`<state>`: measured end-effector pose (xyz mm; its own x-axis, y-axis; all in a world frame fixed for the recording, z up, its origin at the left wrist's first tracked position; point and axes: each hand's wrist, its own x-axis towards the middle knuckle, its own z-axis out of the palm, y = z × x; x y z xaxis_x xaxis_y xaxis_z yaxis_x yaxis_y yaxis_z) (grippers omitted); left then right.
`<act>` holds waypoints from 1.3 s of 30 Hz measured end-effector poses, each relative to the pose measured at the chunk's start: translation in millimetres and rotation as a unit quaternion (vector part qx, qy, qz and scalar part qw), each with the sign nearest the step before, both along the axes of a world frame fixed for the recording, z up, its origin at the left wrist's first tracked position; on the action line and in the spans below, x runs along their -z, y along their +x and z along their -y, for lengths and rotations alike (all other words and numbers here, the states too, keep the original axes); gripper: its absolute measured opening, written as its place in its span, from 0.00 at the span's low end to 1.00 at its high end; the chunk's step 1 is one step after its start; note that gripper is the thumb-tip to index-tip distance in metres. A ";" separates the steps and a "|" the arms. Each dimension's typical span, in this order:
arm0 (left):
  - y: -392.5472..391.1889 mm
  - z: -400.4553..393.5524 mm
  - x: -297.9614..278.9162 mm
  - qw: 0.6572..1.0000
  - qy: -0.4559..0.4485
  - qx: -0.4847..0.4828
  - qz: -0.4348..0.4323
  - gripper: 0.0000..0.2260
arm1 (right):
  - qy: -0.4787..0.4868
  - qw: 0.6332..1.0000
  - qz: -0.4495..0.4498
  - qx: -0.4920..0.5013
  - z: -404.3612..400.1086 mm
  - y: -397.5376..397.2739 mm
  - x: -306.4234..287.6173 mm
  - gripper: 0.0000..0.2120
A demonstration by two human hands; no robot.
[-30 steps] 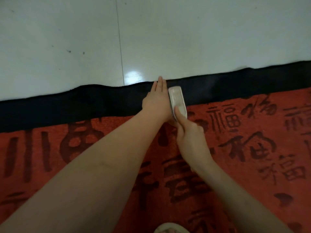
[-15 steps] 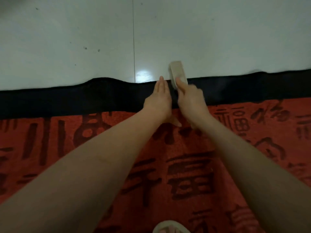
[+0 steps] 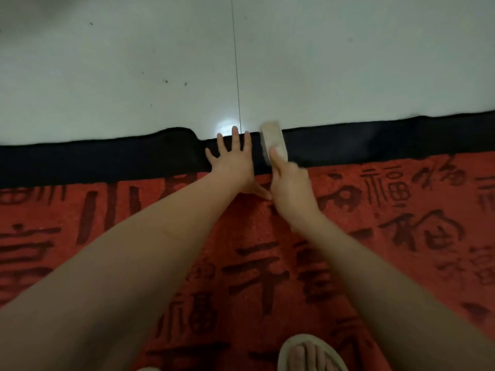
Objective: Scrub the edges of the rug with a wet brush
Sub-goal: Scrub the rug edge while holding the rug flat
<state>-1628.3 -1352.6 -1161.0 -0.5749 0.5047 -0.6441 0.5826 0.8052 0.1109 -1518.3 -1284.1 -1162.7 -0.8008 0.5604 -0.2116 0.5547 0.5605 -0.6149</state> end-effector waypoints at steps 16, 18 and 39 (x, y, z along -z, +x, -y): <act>-8.1 16.4 8.0 0.999 0.045 0.018 -0.009 0.68 | 0.047 0.998 0.041 -0.020 -8.4 -54.0 2.4 0.18; -8.2 12.4 5.7 0.999 0.030 0.018 -0.003 0.70 | 0.043 0.997 0.058 0.001 -19.5 -70.2 -4.2 0.15; -3.3 -22.4 -9.7 0.995 -0.098 -0.011 0.026 0.70 | 0.130 0.987 0.056 0.082 -57.7 3.5 6.6 0.24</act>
